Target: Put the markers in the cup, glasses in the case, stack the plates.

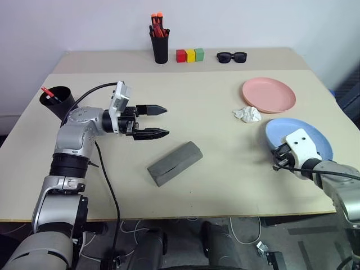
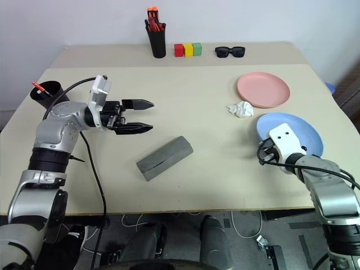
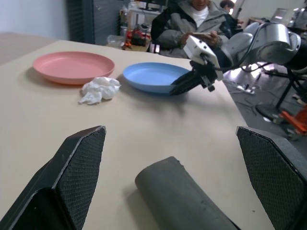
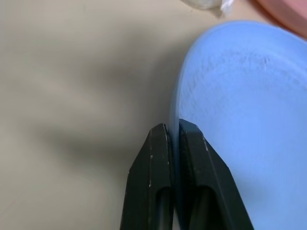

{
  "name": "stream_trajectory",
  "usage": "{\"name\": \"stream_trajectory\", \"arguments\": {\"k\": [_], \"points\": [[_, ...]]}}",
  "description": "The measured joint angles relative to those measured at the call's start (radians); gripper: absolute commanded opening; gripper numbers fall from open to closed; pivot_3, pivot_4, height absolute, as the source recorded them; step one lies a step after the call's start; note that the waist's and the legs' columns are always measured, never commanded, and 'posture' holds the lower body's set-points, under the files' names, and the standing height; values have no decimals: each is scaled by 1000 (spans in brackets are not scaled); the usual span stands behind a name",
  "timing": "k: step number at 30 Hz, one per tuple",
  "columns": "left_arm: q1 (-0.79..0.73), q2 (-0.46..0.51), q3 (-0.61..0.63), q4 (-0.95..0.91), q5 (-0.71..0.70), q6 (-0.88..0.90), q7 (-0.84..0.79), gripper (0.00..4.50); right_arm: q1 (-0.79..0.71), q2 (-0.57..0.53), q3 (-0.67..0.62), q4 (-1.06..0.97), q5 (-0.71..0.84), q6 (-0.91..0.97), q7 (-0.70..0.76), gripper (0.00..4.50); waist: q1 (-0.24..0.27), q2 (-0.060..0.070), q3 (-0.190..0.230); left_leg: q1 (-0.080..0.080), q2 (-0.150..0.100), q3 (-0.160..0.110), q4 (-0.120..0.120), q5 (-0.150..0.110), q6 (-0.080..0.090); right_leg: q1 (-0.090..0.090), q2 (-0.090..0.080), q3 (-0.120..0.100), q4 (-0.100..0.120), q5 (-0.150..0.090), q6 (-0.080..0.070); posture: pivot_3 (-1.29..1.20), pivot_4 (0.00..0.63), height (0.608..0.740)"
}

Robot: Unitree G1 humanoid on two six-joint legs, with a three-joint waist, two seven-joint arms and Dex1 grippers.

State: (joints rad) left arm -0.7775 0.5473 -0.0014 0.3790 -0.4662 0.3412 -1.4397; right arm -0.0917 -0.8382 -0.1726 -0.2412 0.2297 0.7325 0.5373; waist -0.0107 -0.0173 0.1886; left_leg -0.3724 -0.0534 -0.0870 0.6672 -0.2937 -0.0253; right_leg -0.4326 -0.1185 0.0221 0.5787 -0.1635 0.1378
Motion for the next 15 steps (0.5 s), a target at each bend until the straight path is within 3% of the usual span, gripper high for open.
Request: {"name": "stream_trajectory", "arguments": {"k": [4, 9, 13, 15], "points": [[0, 0, 35, 20, -4, -1, 38, 4500, -63, -63, -10, 56, -1, -4, 41, 68, -1, 0, 0, 0, 0, 0, 0, 0, 0, 0, 0, 0, 0, 0, 0, 0, 150, 740], [-3, -18, 80, 29, -26, 2, 96, 4500, -286, -123, 0, 217, -53, -67, 42, 68, -7, 1, 1, 0, 0, 1, -1, 0, 0, -1, 0, 0, 0, 0, 0, 0, 150, 740], [4, -56, 88, 6, -27, -6, 138, 4500, -517, -75, 128, 455, -178, -261, 16, 68, -9, 0, 1, 0, 0, 1, -1, 0, 0, -1, 0, 0, 0, 0, 0, 0, 150, 740], [12, -58, 96, -10, -27, -2, 158, 4500, -647, 9, 189, 649, -229, -381, 6, 68, -14, 0, 1, 0, 1, 2, -2, 0, -1, -2, 0, 0, 0, 0, 0, 0, 150, 740]]}}
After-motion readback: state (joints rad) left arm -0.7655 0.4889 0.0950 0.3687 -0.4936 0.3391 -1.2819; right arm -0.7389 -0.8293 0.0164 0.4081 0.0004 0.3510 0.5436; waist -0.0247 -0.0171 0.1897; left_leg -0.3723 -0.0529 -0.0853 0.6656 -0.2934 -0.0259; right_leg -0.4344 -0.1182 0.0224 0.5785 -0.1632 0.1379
